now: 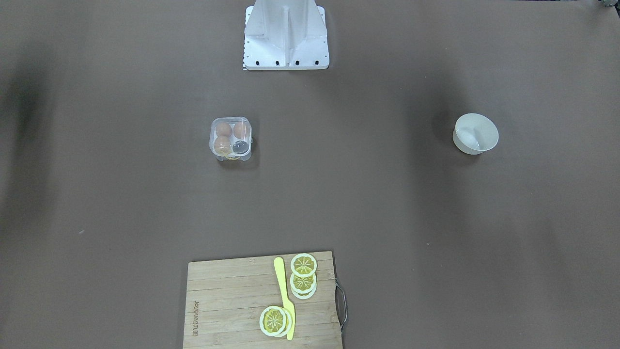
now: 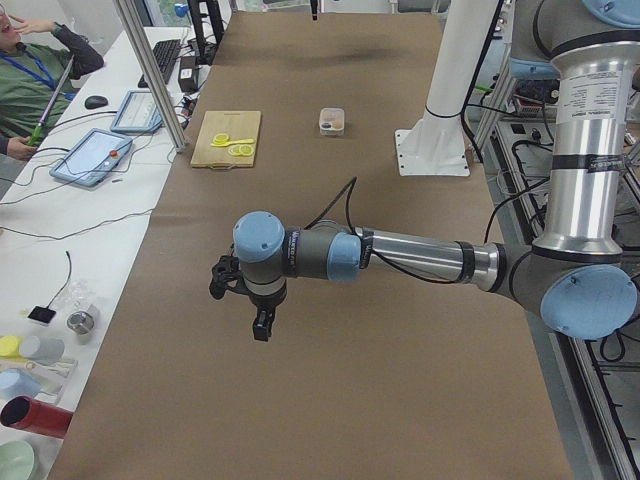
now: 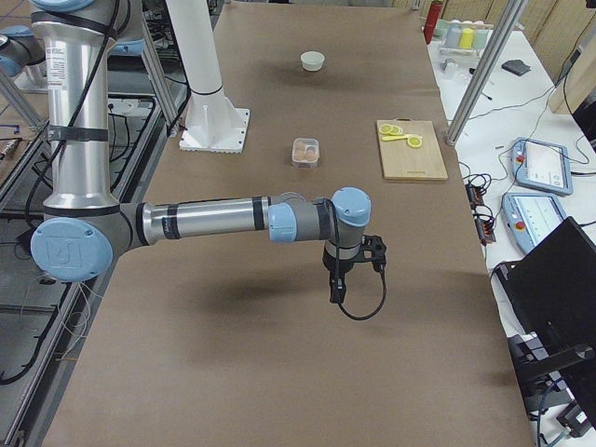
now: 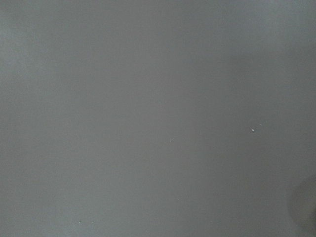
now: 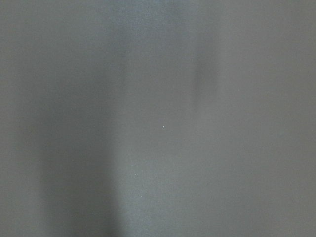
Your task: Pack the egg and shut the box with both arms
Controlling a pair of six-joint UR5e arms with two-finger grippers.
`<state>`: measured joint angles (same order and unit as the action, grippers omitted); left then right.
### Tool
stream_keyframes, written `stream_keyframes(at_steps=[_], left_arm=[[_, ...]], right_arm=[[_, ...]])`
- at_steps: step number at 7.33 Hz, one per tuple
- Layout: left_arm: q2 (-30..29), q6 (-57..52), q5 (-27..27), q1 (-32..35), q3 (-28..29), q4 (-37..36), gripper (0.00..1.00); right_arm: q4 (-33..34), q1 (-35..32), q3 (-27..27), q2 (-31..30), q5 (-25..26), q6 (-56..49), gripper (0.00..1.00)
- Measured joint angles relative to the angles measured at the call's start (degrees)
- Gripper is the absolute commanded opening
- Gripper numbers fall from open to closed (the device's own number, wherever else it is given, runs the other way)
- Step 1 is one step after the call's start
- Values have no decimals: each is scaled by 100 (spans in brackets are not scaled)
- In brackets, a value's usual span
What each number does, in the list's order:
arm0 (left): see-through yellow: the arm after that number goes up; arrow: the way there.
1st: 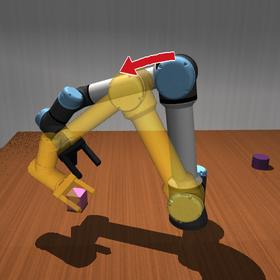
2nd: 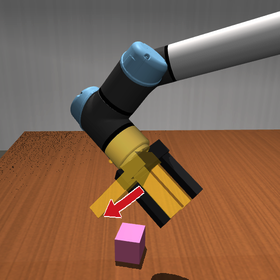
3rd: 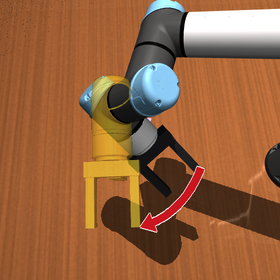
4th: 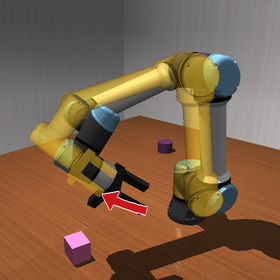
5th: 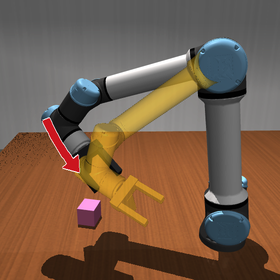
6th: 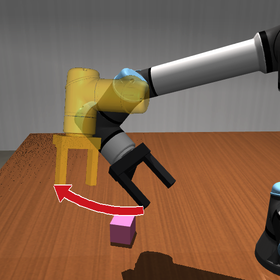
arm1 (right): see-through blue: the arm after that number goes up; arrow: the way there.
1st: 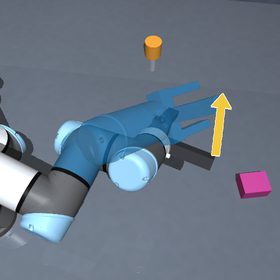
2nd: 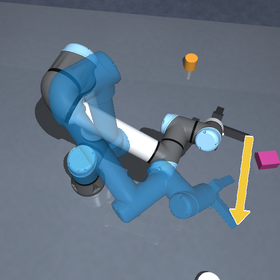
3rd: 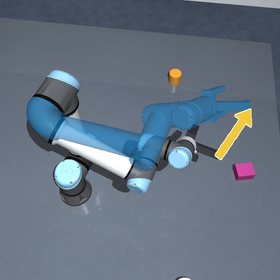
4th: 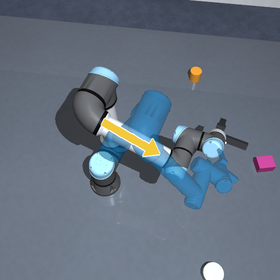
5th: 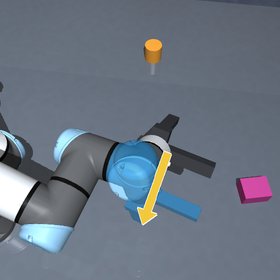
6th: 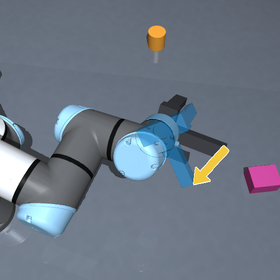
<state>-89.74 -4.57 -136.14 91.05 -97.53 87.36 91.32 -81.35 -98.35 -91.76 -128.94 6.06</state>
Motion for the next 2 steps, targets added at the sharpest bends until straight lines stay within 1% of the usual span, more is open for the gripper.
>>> stream_keyframes(at_steps=[2], left_arm=[[0, 0, 0, 0, -2, 0, 98]], right_arm=[[0, 21, 0, 0, 0, 0, 100]])
